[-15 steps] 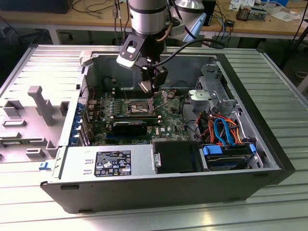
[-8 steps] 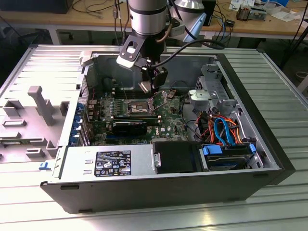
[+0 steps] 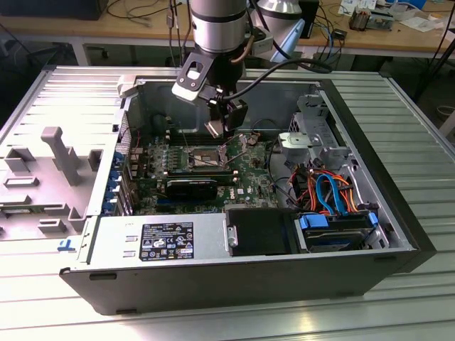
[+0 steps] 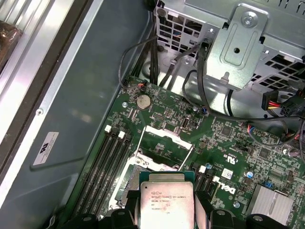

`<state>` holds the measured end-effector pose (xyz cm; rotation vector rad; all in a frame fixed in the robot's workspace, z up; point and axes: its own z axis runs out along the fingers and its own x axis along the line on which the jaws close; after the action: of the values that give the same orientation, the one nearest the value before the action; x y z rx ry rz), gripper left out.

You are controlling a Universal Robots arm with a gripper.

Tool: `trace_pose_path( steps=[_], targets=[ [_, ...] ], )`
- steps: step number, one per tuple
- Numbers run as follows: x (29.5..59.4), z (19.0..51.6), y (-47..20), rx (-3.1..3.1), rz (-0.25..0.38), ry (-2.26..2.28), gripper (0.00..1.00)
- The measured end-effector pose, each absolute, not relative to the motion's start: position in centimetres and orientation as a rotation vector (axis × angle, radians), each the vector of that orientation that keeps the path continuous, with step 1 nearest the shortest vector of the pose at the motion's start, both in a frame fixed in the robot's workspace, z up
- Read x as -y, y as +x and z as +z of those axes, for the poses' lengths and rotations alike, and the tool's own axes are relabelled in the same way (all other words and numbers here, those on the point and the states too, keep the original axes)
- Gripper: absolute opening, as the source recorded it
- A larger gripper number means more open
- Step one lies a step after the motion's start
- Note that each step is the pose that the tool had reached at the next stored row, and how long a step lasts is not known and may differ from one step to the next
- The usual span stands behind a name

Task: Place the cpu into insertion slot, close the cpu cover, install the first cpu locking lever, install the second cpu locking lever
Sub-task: 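Place the cpu into insertion slot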

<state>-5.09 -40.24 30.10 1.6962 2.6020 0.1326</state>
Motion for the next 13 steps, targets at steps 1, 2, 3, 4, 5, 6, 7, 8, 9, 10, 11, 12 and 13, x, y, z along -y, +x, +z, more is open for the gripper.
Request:
trace_pose_path(
  steps=[1,2,3,4,5,6,7,8,9,10,11,12,13],
  targets=[
    [40.23,30.08,-5.09,-2.602,0.133,1.697,0.55],
    [40.24,30.06,-5.09,-2.601,0.133,1.698,0.55],
    [40.23,30.05,-5.09,-2.601,0.133,1.698,0.55],
    [40.23,30.04,-5.09,-2.6,0.133,1.698,0.55],
    [40.23,30.02,-5.09,-2.6,0.133,1.699,0.55],
    [40.24,30.01,-5.09,-2.6,0.133,1.699,0.55],
    [40.23,29.99,-5.09,-2.599,0.133,1.7,0.55],
    [40.23,29.98,-5.09,-2.599,0.133,1.701,0.55],
    [40.23,29.97,-5.09,-2.599,0.133,1.701,0.55],
    [40.23,29.96,-5.09,-2.598,0.133,1.702,0.55],
    [40.23,29.94,-5.09,-2.598,0.133,1.702,0.55],
    [40.23,29.92,-5.09,-2.597,0.133,1.703,0.55],
    [40.23,29.91,-5.09,-2.597,0.133,1.703,0.55]
  ],
)
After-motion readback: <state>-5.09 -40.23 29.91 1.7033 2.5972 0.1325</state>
